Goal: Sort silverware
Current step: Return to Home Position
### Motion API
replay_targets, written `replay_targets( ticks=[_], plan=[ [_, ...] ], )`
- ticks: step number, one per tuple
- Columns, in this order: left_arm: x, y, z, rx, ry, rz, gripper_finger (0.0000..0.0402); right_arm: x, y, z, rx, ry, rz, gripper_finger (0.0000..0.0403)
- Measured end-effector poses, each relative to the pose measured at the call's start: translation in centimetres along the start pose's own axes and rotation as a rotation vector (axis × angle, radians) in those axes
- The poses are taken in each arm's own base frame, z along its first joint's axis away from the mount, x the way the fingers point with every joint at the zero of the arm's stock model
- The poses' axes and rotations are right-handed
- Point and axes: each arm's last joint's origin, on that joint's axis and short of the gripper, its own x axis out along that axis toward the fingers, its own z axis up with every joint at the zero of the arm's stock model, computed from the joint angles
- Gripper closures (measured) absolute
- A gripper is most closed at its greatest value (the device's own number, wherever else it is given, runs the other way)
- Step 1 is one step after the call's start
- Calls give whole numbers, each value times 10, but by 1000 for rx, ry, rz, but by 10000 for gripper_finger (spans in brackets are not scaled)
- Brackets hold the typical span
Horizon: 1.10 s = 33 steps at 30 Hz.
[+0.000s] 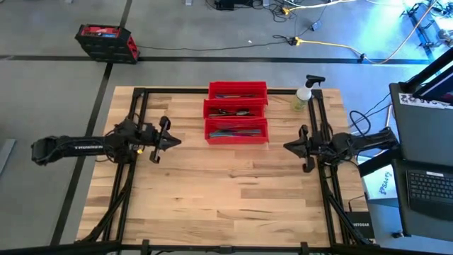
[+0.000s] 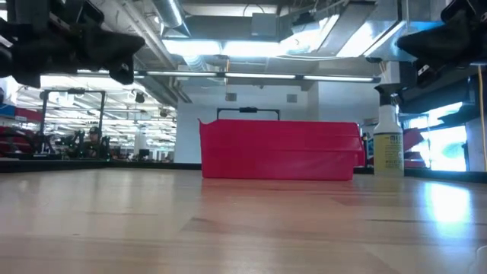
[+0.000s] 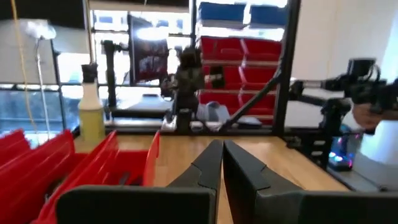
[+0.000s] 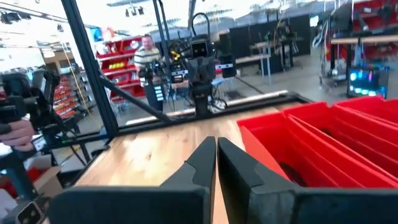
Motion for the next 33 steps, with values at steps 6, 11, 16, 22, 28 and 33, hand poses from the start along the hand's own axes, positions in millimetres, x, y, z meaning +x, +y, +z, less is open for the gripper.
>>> replay_targets(
  ticks=[6, 11, 16, 22, 28, 33],
  plan=[
    [-5, 3, 4, 34, -23, 26, 402, -1, 0, 3, -5, 13, -17, 403],
    [-11, 4, 3, 35, 5, 32, 402, 3, -2, -9, -31, -36, -15, 403],
    [-17, 7, 9, 46, -34, 34, 402, 5, -2, -16, -33, -38, -6, 403],
    [-21, 12, 8, 57, -22, 75, 402, 5, -2, -17, -36, -32, -7, 403],
    [-21, 16, 8, 123, -26, 207, 402, 5, -2, -19, -23, -10, 25, 403],
    [-19, 14, 2, 185, 42, 239, 402, 6, -2, -20, -51, 0, 20, 403]
  ],
)
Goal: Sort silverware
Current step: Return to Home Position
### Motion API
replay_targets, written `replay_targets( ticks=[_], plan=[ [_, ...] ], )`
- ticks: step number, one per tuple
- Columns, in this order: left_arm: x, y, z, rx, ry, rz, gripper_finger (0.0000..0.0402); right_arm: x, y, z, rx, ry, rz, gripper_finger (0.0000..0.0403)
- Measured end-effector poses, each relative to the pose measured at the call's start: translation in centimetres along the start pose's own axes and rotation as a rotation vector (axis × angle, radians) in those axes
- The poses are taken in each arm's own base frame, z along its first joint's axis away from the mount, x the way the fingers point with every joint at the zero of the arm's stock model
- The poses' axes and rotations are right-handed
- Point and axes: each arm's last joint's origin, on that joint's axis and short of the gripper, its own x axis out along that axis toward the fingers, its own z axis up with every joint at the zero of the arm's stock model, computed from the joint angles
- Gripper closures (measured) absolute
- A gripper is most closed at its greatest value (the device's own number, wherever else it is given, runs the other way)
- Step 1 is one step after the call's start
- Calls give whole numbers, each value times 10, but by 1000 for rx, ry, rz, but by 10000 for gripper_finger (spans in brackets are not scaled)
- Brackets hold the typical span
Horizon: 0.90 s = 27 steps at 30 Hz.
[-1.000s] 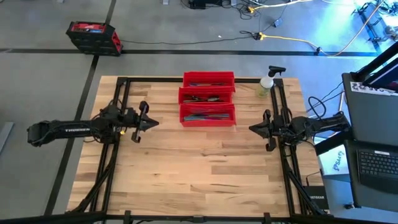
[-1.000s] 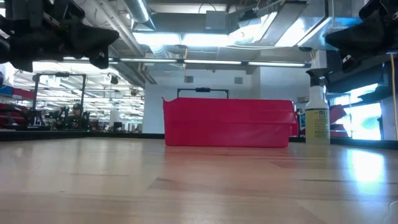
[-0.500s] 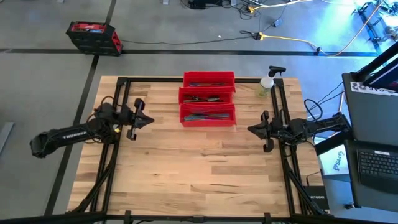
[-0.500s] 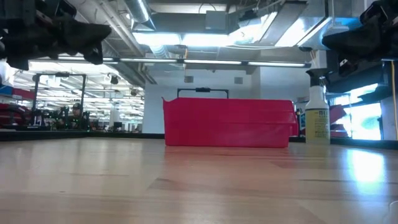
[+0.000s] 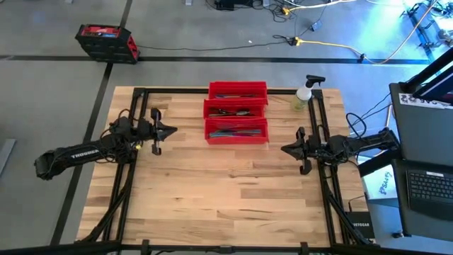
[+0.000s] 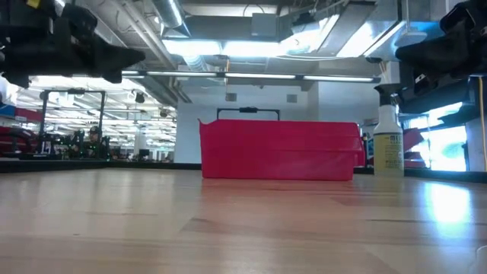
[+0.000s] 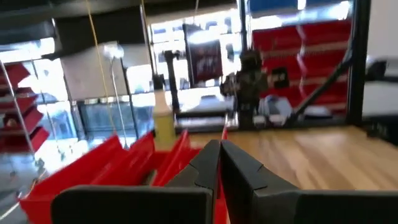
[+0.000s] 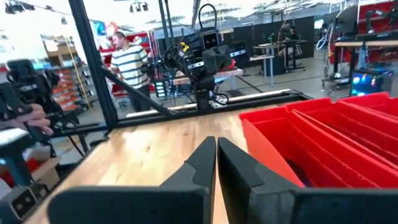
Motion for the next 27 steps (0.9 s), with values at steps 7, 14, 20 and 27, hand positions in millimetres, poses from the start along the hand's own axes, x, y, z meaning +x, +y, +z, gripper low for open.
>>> replay_targets(
  ticks=[7, 14, 20, 27],
  plan=[
    [1, -9, -14, 24, 147, -44, 402, 2, 1, -3, -107, 40, 10, 403],
    [-2, -16, -14, 111, 164, -11, 402, 4, 1, -7, -150, 75, 6, 403],
    [-10, -22, -19, 127, 224, -32, 402, 4, 1, -7, -149, 78, 6, 403],
    [-17, -23, -10, 128, 144, 51, 402, 4, 0, -7, -149, 77, -2, 403]
  ],
)
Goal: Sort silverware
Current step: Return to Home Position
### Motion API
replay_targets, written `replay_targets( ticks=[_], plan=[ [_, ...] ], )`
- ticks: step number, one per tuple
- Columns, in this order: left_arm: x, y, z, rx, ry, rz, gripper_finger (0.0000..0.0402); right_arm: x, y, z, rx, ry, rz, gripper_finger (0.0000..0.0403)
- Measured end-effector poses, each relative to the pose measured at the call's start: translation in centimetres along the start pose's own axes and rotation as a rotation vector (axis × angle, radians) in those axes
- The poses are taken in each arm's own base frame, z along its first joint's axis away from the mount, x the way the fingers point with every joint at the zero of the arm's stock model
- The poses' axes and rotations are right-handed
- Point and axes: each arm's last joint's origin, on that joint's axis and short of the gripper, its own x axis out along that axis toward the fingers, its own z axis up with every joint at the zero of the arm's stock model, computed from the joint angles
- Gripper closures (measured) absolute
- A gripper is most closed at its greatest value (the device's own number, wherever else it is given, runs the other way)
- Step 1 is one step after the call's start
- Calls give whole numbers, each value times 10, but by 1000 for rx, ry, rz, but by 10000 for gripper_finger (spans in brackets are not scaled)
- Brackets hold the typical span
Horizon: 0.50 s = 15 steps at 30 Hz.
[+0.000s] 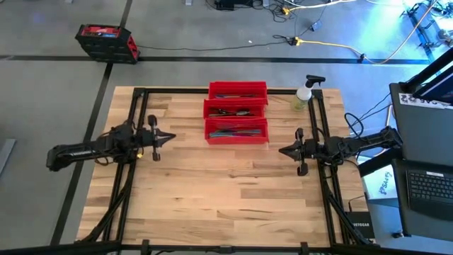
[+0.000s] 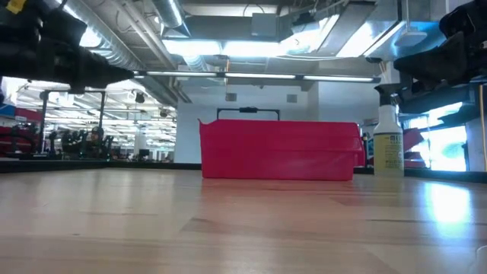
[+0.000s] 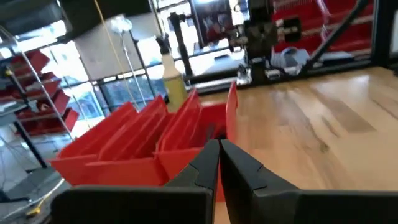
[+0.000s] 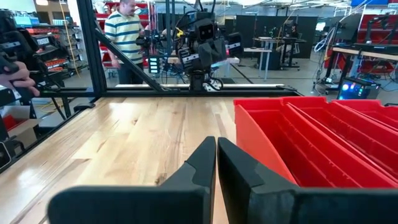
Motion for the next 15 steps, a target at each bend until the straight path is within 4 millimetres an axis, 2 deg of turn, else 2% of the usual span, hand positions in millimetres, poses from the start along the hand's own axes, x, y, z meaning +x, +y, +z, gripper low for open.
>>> replay_targets(
  ticks=[15],
  plan=[
    [-2, -6, 4, -104, -40, -63, 402, 0, 0, 0, 0, 0, 1, 403]
  ],
)
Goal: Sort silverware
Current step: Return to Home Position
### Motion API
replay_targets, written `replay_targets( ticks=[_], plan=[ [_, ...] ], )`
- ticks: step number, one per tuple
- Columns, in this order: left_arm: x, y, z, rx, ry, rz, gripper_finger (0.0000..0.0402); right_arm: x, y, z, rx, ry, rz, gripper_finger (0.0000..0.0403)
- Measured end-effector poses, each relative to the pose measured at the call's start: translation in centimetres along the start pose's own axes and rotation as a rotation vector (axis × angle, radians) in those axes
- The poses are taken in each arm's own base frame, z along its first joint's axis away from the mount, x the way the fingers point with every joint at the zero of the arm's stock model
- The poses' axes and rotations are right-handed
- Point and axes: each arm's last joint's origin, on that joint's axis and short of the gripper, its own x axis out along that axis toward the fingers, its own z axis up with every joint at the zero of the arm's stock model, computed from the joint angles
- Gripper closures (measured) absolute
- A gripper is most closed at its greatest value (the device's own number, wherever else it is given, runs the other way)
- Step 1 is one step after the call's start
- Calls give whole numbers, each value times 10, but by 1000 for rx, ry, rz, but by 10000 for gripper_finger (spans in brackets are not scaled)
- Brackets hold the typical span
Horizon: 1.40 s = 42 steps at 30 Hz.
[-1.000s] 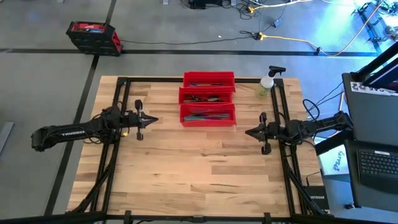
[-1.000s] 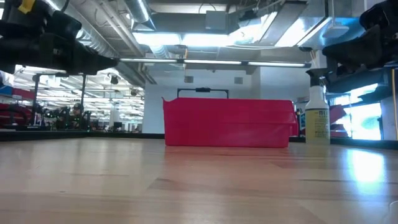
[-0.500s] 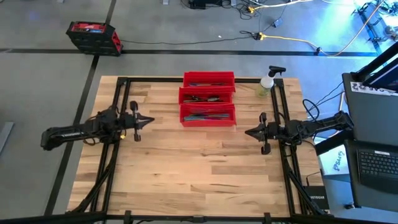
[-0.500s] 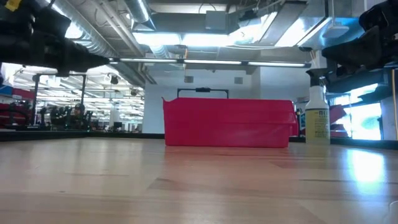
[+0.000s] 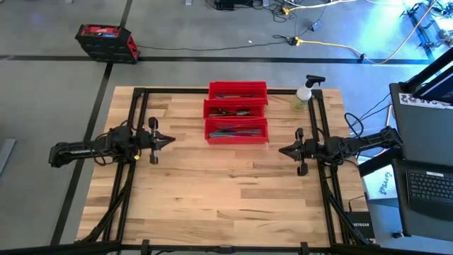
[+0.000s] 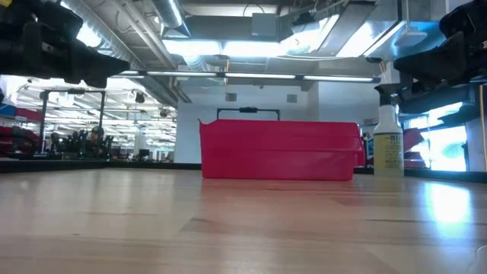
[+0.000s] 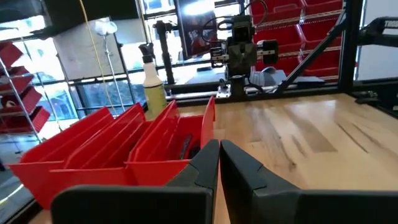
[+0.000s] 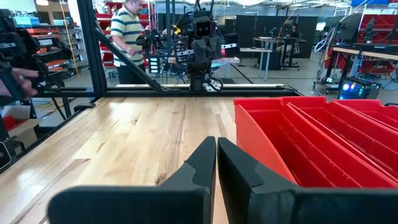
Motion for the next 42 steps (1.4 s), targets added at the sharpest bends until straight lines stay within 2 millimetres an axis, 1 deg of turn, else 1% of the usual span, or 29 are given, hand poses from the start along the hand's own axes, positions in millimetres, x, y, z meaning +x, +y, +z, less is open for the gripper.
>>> replay_targets(
  ticks=[2, 5, 7, 9, 11, 22, 42],
  plan=[
    [0, 0, 0, -31, 0, 0, 402, 0, 0, 0, 0, 0, 0, 403],
    [0, -1, 0, -293, 4, -17, 402, 0, 0, 0, 0, 0, 1, 403],
    [0, -1, 0, -427, 6, -20, 402, 0, 0, 0, 0, 0, 2, 403],
    [0, -1, 0, -506, 7, -21, 402, 0, 0, 0, 0, 1, 7, 403],
    [0, -1, 0, -545, 7, -22, 402, 0, 0, 0, 0, 1, 7, 403],
    [0, -1, 0, -493, 7, -23, 402, 0, 0, 0, 0, 1, 7, 403],
    [0, -1, 0, -492, 7, -24, 402, 0, 0, 0, 0, 1, 7, 403]
  ],
)
